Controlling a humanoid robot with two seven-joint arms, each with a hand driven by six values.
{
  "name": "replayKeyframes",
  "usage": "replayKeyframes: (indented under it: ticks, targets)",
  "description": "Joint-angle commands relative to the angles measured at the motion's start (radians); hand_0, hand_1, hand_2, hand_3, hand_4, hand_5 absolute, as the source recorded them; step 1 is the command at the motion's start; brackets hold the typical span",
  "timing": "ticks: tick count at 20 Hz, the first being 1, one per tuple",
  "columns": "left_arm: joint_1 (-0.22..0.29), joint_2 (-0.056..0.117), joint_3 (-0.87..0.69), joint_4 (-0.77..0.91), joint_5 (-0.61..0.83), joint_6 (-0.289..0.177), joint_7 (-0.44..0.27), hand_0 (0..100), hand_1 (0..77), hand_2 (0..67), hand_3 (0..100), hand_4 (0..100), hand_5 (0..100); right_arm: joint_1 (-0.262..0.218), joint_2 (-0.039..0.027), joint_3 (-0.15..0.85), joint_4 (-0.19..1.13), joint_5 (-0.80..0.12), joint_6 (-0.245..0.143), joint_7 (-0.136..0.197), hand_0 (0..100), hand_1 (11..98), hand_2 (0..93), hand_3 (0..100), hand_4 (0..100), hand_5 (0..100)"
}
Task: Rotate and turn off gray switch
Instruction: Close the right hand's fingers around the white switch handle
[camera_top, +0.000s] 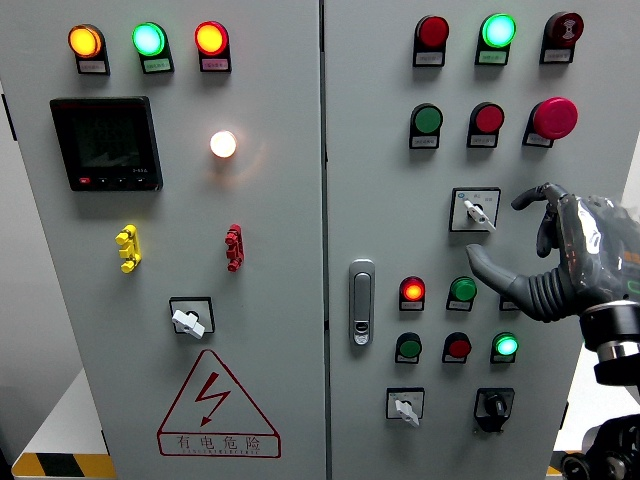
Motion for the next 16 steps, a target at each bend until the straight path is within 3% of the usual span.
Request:
replayKeyframes:
  ticks: [1, 10, 16]
  targets:
    - [0.0, 0.0, 0.0, 0.0, 0.0, 0.0, -0.001, 0, 0.0, 10.0, 21, 12, 12, 0.014, -0.0003, -0.013, -0.021, 0.0, -0.012, -0.003, 0, 48.0, 51.2, 93, 83, 97]
    - [0.0, 0.0, 0.0, 0.0, 0.0, 0.0, -0.001, 0, 0.0, 10.0, 21, 12, 12, 0.024, 0.0028, -0.025, -0.042, 0.0, -0.037, -0.015, 0, 46.3, 55.3, 93, 82, 96]
    - [0.0, 0.0, 0.0, 0.0, 0.0, 0.0, 0.001, 0, 0.0, 10.0, 21, 12, 12, 0.03, 0.0013, -0.025, -0.059, 0.0, -0.043, -0.015, 0, 44.8, 57.4, 94, 82, 95]
